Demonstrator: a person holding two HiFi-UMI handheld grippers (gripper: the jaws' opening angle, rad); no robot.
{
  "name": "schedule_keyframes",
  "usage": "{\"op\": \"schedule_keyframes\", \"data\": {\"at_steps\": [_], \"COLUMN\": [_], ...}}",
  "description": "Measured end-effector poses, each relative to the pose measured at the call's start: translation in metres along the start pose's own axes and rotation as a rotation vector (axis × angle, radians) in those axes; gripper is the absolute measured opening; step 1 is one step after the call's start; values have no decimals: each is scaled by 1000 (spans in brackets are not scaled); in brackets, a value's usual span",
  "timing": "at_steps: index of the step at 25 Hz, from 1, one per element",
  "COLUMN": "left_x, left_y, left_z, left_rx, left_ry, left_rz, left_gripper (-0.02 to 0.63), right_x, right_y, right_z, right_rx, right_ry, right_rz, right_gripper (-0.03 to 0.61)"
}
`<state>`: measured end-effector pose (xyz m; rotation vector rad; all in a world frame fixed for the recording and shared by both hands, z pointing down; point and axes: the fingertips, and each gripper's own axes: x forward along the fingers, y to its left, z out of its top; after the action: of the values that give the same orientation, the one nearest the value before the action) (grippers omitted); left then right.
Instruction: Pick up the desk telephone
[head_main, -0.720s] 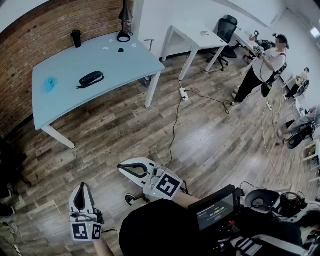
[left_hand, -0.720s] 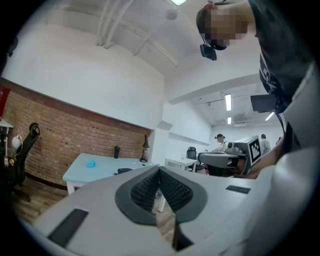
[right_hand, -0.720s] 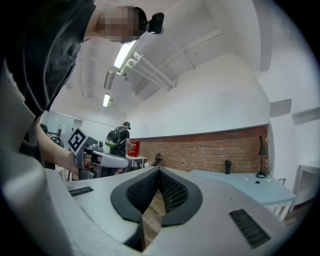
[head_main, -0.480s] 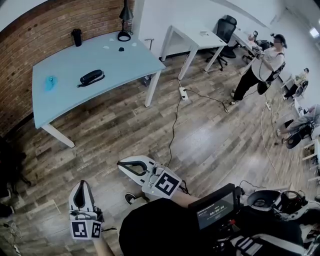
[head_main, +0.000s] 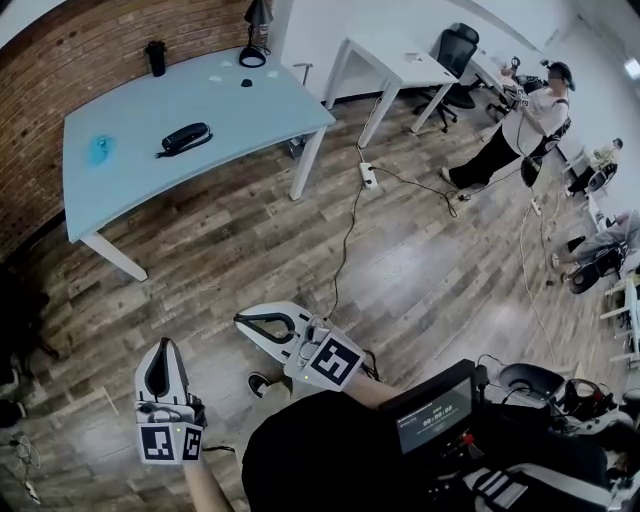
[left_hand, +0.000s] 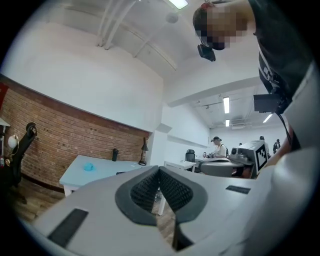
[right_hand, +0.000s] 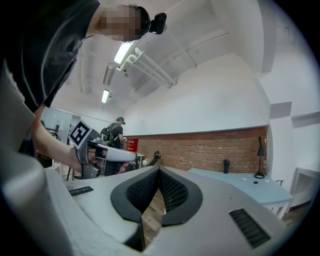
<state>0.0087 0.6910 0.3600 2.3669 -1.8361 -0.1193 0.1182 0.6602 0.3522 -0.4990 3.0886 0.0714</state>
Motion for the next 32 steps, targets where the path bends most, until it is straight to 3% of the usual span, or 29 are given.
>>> {"op": "schedule_keyframes", "data": {"at_steps": [6,13,16,22,27,32], "left_x": [37,79,103,148,165,168], "left_y": [-11,-17,-17,-35,-32,-17], "left_z": [-4,-17,-22,-16,-16,-20], "left_rx": [15,43,82,131,130,128], "left_ry": [8,92,145,151,163,143], "left_rz": [36,85,110,87,125,113], "left_gripper": [-8,-8,-8,-8,-8,-8], "right_x": [-2,2,2,-4,1,16], "right_y": [-31,-85,-103,-137,-149,-152], "right_z": [-11,-23,-26,-29,-23,-29], "right_rx": [46,81,79,31,-21,-9], "right_ry": [-17,-47,-68,-65,-90,-71], "right_rz": [-16,-15,19,88,179,187], "right_gripper": [21,21,21,21,21,21]}}
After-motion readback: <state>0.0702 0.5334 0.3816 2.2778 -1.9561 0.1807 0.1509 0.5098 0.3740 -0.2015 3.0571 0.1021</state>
